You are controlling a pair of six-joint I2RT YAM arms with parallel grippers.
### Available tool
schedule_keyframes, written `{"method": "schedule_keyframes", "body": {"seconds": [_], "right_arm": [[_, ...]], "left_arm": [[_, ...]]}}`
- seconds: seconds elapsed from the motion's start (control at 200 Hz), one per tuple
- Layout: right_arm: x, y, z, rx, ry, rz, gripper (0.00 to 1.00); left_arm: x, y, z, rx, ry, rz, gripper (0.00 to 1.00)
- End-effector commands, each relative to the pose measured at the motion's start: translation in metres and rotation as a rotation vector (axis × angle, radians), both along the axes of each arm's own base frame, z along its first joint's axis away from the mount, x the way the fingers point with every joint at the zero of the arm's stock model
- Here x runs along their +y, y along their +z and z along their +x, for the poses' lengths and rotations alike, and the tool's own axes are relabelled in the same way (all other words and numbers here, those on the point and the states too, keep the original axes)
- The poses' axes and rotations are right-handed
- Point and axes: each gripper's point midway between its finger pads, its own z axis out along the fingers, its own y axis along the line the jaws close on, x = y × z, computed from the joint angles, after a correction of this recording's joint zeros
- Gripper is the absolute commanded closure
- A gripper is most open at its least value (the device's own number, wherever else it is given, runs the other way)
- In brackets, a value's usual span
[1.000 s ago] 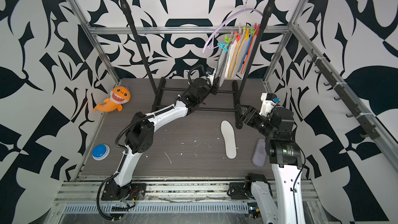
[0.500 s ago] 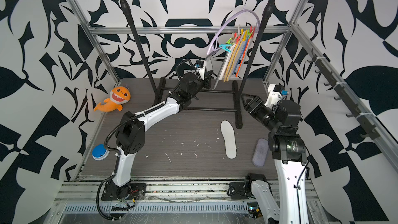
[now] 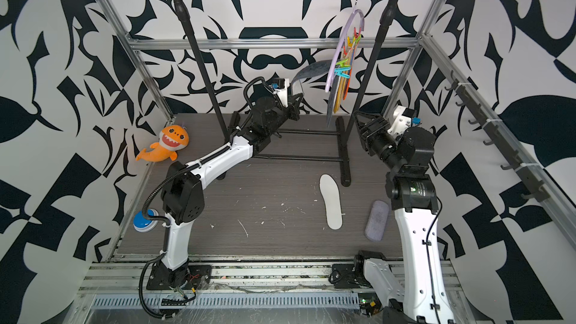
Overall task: Take the shoe insoles off the hanger
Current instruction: Remove the insole from the hanger.
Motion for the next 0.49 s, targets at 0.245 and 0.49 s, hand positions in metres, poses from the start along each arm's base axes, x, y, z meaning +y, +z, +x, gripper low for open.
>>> {"method": "schedule_keyframes", "body": {"seconds": [0.245, 0.49], "right_arm": [[-0.017, 0.089, 0.009, -0.247, -0.05, 0.125, 0.42], [-0.026, 0.103, 0.043, -0.27, -0.003, 0.213, 0.4]], "left_arm": [[-0.004, 0.036, -0.009, -0.026, -0.077, -0.052, 1.0], [-0.006, 0.038, -0.007, -0.021, -0.078, -0.048, 1.0]]}}
